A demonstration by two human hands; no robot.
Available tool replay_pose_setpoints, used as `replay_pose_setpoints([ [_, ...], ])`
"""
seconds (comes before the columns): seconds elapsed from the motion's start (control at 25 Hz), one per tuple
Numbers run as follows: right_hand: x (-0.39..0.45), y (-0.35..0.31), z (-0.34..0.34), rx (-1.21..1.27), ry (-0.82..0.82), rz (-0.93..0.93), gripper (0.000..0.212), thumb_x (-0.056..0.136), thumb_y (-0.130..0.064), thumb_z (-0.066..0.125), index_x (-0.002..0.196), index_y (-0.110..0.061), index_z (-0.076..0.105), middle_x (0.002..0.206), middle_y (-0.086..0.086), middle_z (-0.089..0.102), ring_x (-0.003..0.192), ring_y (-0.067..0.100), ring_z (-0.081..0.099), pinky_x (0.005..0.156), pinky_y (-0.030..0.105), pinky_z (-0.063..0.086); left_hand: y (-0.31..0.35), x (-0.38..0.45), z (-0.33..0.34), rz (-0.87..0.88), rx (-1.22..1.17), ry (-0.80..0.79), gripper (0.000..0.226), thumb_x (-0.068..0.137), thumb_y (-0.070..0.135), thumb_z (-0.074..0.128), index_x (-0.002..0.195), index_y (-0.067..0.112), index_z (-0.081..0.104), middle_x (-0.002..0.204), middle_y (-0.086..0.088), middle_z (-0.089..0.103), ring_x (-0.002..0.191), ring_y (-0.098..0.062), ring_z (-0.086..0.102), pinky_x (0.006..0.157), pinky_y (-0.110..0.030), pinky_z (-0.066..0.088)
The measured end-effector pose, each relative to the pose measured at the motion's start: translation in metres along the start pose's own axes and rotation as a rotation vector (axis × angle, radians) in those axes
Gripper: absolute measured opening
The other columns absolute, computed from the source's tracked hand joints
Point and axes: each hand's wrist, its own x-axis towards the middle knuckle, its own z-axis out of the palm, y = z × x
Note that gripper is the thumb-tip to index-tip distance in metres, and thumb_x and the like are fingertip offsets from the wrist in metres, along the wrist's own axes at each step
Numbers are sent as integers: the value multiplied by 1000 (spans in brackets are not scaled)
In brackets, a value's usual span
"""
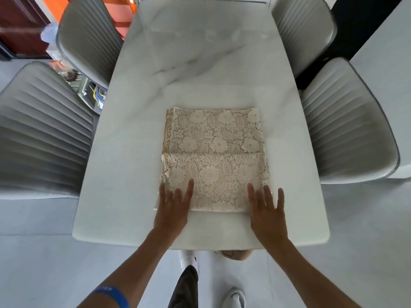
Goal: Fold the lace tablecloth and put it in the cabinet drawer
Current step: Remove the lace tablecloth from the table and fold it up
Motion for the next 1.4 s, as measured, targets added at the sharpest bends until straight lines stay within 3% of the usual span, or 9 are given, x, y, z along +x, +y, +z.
replay_pose_setpoints([
  [0.2,-25,4,-41,136,20,-7,86,74,-6,62,151,-2,24,76,11,73,121,35,60,112,67,20,5,-41,-37,-144,-70,10,96,74,3,57,156,15,9,80,-5,73,137,-37,44,112,-73,9],
  [0.48,-29,32,-124,250,153,74,90,65,-10,73,147,-2,38,49,1,62,94,33,71,114,65,17,-8,-58,-122,-177,-238,158,94,67,9,65,153,10,27,57,-1,68,117,-30,63,114,-69,9],
  [0.6,22,44,-147,221,182,135,78,70,-13,68,143,-2,43,48,0,56,78,32,69,112,68,19,-31,-5,-152,-240,-184,19,89,74,11,51,156,12,16,63,4,58,96,-25,64,116,-67,5],
  [0.76,113,46,-130,150,20,160,72,83,-25,51,149,-10,28,68,-1,61,103,29,65,113,68,7,-63,83,-138,-263,-267,-188,89,76,13,45,156,16,5,84,2,62,101,-23,60,116,-65,3],
  [0.84,153,47,-101,188,-112,242,80,84,-29,46,154,-15,9,128,7,60,139,33,37,111,69,-4,-73,121,-112,-257,-286,-221,88,82,16,45,156,17,-3,118,-3,59,124,-27,48,116,-66,3],
  [0.92,166,40,-73,249,-271,355,87,84,-33,43,154,-19,-6,160,4,22,149,35,10,112,68,-3,-73,135,-80,-187,-263,-257,89,89,24,46,154,21,-15,154,-6,32,145,-31,23,114,-67,-3],
  [1.12,114,5,-19,362,-366,638,85,88,-63,29,157,-20,2,164,12,15,145,39,26,109,72,19,-35,100,-1,-9,-310,-346,79,95,45,29,147,30,-28,163,-9,-19,149,-38,-14,113,-68,-7],
  [1.32,132,19,-14,688,-396,833,75,81,-43,67,143,-18,31,135,12,50,120,36,49,99,49,36,-22,102,13,-80,-383,-356,84,90,44,35,149,32,-23,158,-6,-31,148,-36,-23,115,-67,-6],
  [1.4,137,27,-15,852,-407,867,67,81,-42,68,136,-17,40,132,10,54,121,34,51,102,48,39,-23,99,7,-142,-463,-297,84,88,42,43,156,27,-4,164,-8,-15,151,-34,-8,117,-62,3],
])
